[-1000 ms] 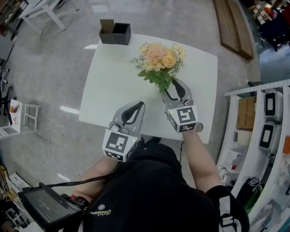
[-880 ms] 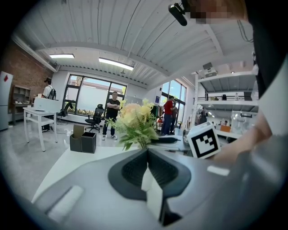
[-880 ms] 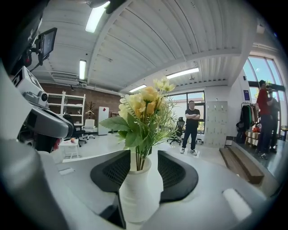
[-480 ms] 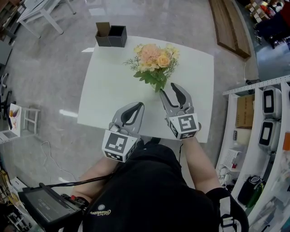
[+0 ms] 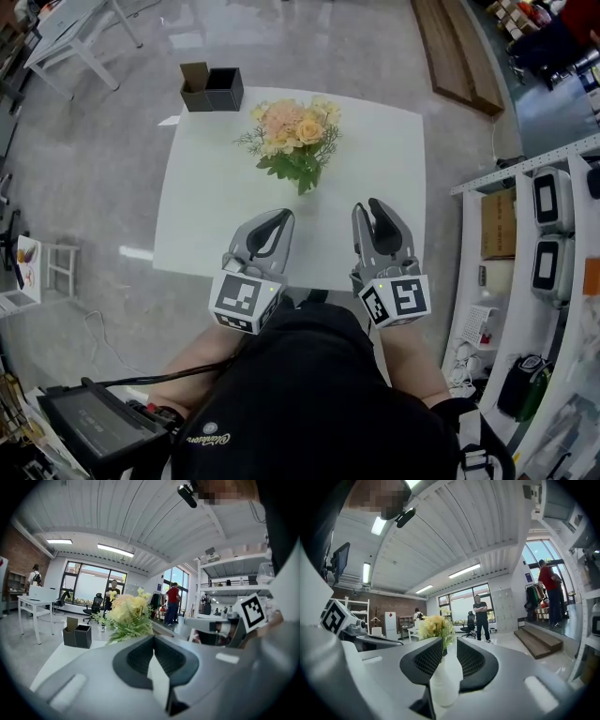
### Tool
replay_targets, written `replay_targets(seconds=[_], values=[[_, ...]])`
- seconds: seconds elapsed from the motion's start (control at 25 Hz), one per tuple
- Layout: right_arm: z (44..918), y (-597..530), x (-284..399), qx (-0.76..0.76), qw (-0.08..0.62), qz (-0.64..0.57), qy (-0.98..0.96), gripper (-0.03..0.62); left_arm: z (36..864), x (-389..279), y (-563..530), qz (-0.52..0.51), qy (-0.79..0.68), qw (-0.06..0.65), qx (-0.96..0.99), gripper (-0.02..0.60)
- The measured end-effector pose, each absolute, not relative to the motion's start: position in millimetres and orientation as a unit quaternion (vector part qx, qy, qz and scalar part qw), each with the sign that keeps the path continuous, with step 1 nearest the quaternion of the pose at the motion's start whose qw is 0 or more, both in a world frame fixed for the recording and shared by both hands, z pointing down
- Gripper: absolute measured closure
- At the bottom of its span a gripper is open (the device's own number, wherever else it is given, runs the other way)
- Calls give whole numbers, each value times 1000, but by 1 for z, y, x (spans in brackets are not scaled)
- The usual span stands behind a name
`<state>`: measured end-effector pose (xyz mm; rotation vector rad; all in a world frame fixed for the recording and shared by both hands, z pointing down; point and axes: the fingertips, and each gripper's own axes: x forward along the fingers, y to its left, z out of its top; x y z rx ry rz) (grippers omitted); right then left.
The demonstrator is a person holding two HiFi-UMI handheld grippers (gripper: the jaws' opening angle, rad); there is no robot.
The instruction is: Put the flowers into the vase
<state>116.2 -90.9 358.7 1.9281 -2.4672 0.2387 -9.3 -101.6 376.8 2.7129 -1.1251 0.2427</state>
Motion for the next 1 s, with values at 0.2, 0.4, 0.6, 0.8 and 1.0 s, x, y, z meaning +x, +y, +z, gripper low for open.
replay_targets(seconds=[0.2, 0.4, 0.6, 0.8, 1.0], values=[[348, -82, 124, 621, -14, 83, -779, 501, 366, 2, -104, 74, -382, 82, 918, 574], [345, -81, 125, 620, -19, 86, -779, 510, 357, 5, -106, 65, -395, 68, 914, 574], [345, -79, 119, 613, -19, 89, -785, 525, 355, 2, -102, 65, -399, 70, 912, 574], [346, -80, 116, 609, -19, 93, -788, 542, 356, 0, -103, 66, -402, 73, 910, 574], [348, -80, 113, 606, -17, 97, -789, 543, 357, 0, -103, 67, -400, 73, 911, 574]])
